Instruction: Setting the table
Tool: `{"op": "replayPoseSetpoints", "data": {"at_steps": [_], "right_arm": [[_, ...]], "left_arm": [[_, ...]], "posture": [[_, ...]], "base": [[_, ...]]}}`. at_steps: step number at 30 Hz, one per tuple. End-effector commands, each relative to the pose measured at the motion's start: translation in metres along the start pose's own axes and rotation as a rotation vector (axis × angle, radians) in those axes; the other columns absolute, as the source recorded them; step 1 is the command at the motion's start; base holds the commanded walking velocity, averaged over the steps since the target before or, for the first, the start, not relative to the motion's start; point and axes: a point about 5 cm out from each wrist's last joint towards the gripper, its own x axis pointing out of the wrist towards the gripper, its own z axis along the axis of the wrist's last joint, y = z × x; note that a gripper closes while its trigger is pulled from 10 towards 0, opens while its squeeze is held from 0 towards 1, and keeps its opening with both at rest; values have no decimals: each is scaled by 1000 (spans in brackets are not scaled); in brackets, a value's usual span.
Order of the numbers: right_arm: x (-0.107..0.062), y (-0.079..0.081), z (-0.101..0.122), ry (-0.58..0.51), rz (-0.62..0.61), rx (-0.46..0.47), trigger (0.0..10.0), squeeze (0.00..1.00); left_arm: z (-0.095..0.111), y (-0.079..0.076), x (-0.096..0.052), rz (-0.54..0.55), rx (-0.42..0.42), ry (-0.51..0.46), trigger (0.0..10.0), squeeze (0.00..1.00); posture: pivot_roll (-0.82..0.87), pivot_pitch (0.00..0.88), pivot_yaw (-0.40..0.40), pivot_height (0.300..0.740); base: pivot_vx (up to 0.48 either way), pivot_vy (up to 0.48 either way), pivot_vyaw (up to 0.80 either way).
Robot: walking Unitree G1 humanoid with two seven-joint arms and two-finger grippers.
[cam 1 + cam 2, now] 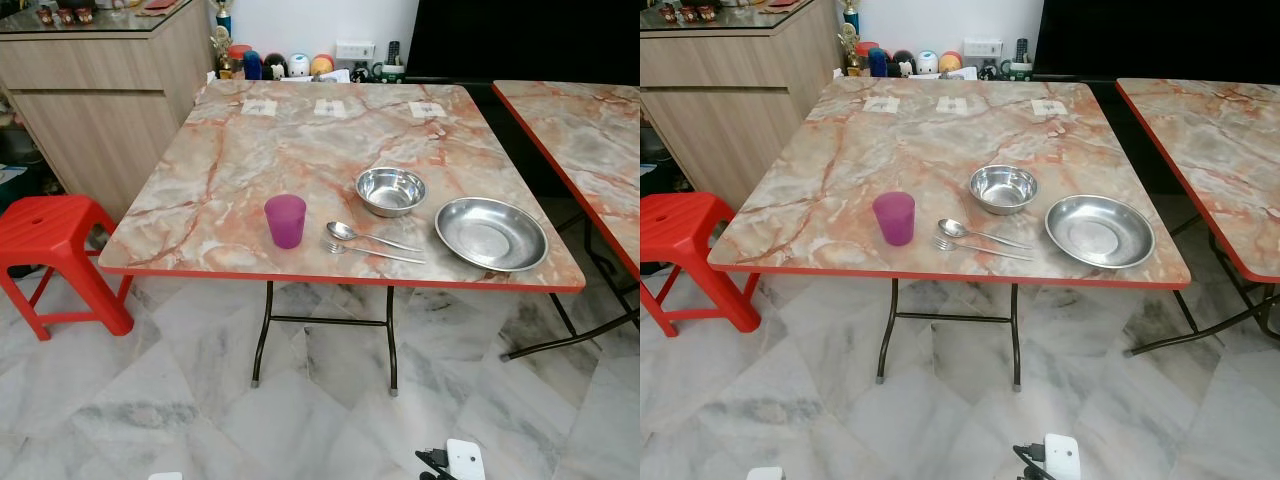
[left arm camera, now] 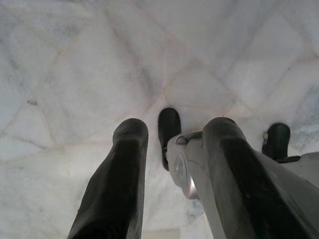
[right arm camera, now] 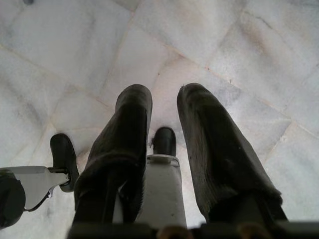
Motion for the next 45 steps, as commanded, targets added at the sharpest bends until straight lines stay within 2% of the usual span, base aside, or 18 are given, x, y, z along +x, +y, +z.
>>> {"op": "replayPoseSetpoints", "data": {"at_steps": [1, 6, 13, 26, 34, 45], "right_arm": [[-1, -4, -5, 11, -13, 21, 10000, 0], [-1, -4, -3, 16, -19, 20, 10000, 0], [3, 6, 12, 2, -12, 9, 10000, 0], [3, 1, 14, 5, -15, -1, 10000, 0], [1, 1, 3, 19, -12, -1, 10000, 0], [2, 4, 4, 21, -9, -1, 10000, 0]], "left_arm": [[-2, 2, -1, 4, -19, 0, 10000, 0], [-1, 2, 0, 1, -7, 6, 10000, 0], [-1, -1, 0, -8, -13, 9, 10000, 0], [-7, -2, -1, -10, -14, 29, 10000, 0], [-9, -1, -1, -9, -16, 36, 10000, 0], [-10, 0, -2, -6, -17, 42, 10000, 0]], "posture": [[105, 120, -13, 740], [104, 128, -14, 740], [103, 131, -19, 740], [106, 133, -18, 740], [108, 134, -14, 740], [110, 131, -13, 740]], "base": [[0, 0, 0], [0, 0, 0], [0, 0, 0], [0, 0, 0], [286, 0, 0], [314, 0, 0]]}}
